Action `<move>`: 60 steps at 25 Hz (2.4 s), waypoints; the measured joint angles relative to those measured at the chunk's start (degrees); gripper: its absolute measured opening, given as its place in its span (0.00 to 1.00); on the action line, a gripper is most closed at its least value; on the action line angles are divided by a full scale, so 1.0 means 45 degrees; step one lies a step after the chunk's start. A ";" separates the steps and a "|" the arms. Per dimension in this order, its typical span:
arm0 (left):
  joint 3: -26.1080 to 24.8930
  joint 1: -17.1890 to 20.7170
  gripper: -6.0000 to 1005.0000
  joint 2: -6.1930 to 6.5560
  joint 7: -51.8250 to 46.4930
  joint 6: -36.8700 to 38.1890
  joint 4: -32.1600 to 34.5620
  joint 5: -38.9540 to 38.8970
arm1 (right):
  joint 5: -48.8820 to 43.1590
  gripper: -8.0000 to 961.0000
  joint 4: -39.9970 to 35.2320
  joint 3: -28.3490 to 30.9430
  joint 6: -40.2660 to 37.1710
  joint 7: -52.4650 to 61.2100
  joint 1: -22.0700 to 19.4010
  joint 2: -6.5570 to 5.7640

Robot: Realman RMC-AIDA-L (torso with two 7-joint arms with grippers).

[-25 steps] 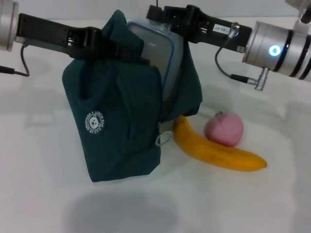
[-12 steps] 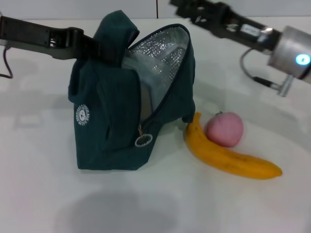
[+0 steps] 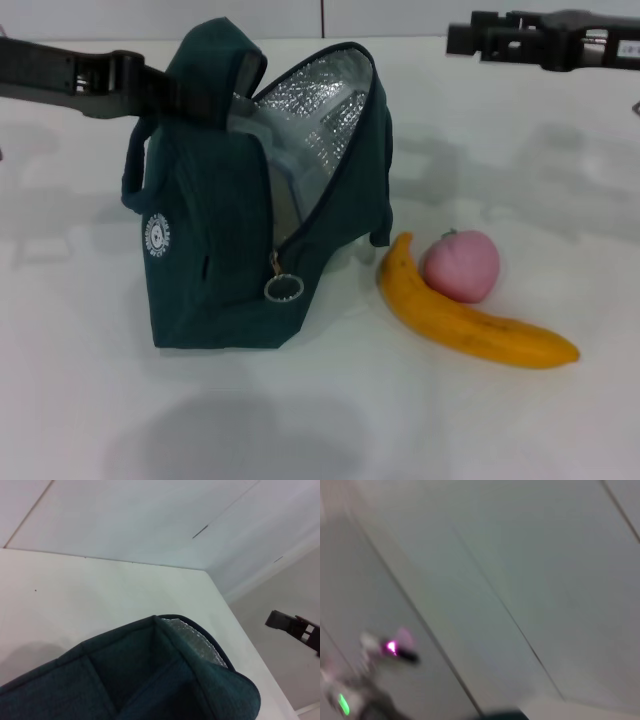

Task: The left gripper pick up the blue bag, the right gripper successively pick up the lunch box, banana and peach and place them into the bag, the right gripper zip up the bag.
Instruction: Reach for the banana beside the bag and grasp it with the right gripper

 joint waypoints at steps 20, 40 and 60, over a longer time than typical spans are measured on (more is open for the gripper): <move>0.0007 -0.0093 0.05 -0.0004 0.0013 -0.0030 -0.0001 -0.0024 | -1.2984 0.82 -0.5375 0.3295 -0.9969 0.6642 0.3792 0.1993; 0.0097 -0.0138 0.05 -0.0042 0.0013 -0.0030 -0.0063 -0.0021 | -1.4336 0.82 -0.3329 -0.0546 -0.6598 0.5253 0.3091 0.2582; 0.0096 -0.0158 0.05 -0.0076 0.0013 -0.0030 -0.0019 -0.0020 | -1.4325 0.82 -0.1661 -0.2006 -0.4528 0.4872 0.3077 0.2659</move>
